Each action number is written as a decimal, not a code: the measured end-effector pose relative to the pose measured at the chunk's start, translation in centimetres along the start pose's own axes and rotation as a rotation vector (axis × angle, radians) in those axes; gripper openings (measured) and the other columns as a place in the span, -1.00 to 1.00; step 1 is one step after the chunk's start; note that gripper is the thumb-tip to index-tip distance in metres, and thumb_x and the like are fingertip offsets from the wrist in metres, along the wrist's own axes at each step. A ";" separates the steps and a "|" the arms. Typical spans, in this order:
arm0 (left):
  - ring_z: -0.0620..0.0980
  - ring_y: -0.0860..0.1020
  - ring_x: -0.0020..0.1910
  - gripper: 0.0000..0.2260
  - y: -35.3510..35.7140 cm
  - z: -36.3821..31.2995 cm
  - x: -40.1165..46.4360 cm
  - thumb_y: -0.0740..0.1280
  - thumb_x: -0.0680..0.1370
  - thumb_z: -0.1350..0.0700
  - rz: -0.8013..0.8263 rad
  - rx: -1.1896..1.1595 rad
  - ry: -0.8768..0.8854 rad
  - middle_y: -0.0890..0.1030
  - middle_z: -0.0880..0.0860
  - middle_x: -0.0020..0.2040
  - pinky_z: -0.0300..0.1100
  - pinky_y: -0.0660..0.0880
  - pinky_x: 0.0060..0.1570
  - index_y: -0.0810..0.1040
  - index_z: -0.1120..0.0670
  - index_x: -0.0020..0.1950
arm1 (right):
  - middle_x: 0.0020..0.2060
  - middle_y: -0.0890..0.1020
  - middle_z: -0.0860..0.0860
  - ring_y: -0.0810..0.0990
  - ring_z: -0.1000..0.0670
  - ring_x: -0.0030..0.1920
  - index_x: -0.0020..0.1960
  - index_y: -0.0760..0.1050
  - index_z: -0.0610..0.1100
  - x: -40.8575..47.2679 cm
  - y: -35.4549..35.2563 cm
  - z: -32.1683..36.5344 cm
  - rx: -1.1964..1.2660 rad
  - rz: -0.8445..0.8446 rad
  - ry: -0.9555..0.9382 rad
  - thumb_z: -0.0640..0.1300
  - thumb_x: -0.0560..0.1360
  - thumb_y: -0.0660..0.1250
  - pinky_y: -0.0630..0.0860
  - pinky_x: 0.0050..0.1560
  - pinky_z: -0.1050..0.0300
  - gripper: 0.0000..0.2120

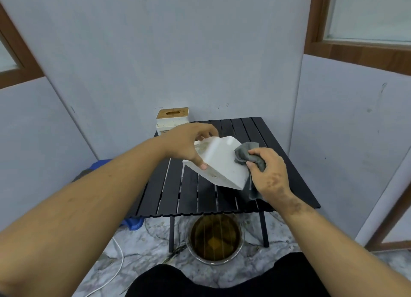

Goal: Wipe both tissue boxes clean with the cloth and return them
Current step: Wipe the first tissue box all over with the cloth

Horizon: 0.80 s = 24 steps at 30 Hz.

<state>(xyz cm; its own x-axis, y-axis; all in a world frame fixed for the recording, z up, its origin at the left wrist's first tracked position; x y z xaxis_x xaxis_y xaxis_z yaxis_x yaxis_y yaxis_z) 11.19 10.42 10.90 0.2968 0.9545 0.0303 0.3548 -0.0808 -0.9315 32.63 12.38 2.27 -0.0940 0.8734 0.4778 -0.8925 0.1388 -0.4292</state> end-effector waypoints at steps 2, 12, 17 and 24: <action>-0.14 0.52 0.22 -0.32 -0.3 1.5 -1.2 0.71 0.20 0.06 -0.044 -0.094 -0.071 0.55 -0.18 0.19 -0.08 0.51 0.17 0.50 -0.23 0.22 | 0.08 0.56 0.20 0.54 -0.01 0.11 0.09 0.50 0.17 0.1 0.8 0.6 -0.002 0.025 -0.011 -0.10 0.47 0.42 0.51 0.14 -0.21 -0.73; -0.07 0.56 -0.11 -0.34 1.1 5.3 -6.0 0.75 0.15 0.01 -0.281 -0.361 -0.236 0.59 -0.07 -0.01 -0.09 0.61 -0.05 0.51 -0.21 0.12 | 0.14 0.58 0.16 0.47 -0.02 0.10 0.10 0.59 0.11 -1.1 5.9 9.4 -0.127 0.170 -0.329 -0.16 0.48 0.38 0.38 0.10 -0.09 -0.74; -0.03 0.59 -0.03 -0.37 2.8 6.7 -8.8 0.71 0.17 -0.10 -0.418 -0.414 -0.332 0.60 -0.07 0.01 -0.09 0.62 -0.04 0.47 -0.23 0.12 | 0.13 0.59 0.23 0.48 0.02 0.09 0.10 0.60 0.15 0.5 4.2 4.9 -0.148 0.133 -0.214 -0.16 0.47 0.41 0.38 0.15 -0.05 -0.72; -0.19 0.60 -0.09 -0.38 6.0 5.0 -10.3 0.70 0.19 -0.10 -0.642 -0.520 -0.376 0.62 -0.12 -0.01 -0.14 0.60 -0.09 0.45 -0.27 0.11 | 0.11 0.63 0.10 0.53 -0.09 0.05 0.07 0.65 0.05 -2.8 6.3 10.5 -0.171 0.167 -0.439 -0.19 0.43 0.39 0.37 0.03 0.01 -0.74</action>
<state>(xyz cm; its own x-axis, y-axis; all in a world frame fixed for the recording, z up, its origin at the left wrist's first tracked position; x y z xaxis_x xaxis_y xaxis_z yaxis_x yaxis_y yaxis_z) 5.77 1.53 3.17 -0.3724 0.8842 0.2819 0.7347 0.4665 -0.4925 22.66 5.90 6.22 -0.4391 0.6166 0.6535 -0.7675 0.1208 -0.6296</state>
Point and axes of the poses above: each hand's wrist, its own x-axis towards the middle knuckle, its own y-axis out of the palm, z = x × y, the point moved 9 cm from there along x, towards the middle knuckle
